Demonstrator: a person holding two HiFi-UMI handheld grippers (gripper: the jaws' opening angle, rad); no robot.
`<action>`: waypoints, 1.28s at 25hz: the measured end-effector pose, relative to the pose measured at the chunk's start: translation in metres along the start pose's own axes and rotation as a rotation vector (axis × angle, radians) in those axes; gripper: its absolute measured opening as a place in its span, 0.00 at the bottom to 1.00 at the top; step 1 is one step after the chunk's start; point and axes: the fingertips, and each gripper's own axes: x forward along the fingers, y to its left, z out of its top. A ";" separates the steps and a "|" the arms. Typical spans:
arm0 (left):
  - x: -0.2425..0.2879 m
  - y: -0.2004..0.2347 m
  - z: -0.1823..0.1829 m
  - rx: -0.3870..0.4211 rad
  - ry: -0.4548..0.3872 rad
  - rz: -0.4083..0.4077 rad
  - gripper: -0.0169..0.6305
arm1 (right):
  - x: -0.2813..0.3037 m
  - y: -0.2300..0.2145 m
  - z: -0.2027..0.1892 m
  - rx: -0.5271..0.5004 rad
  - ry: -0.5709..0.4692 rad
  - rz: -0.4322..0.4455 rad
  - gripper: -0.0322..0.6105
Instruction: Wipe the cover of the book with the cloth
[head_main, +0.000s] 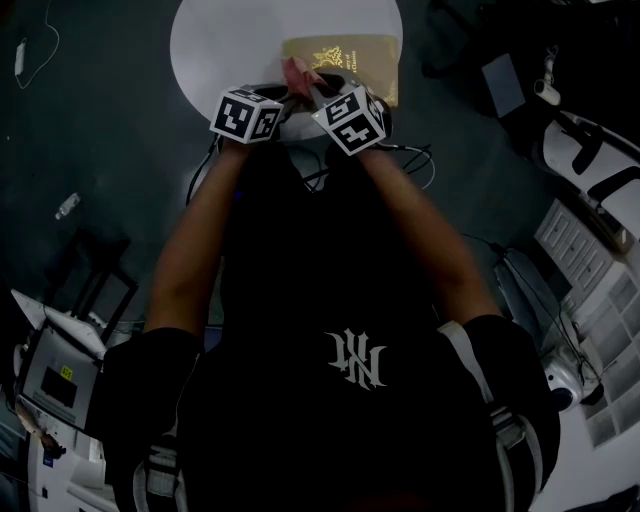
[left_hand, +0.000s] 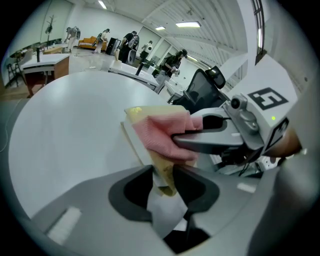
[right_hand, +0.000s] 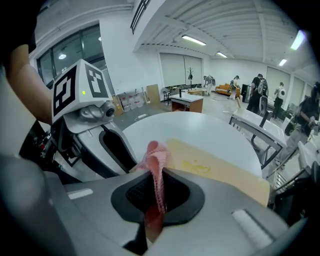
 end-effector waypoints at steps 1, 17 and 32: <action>0.000 0.000 0.000 0.003 0.002 0.000 0.23 | -0.003 -0.003 -0.003 0.001 0.001 -0.006 0.07; -0.002 -0.003 0.001 0.005 0.007 0.010 0.23 | -0.065 -0.085 -0.065 0.126 0.031 -0.188 0.07; 0.001 -0.002 0.001 -0.002 -0.016 0.005 0.23 | -0.131 -0.121 -0.062 0.324 -0.114 -0.283 0.07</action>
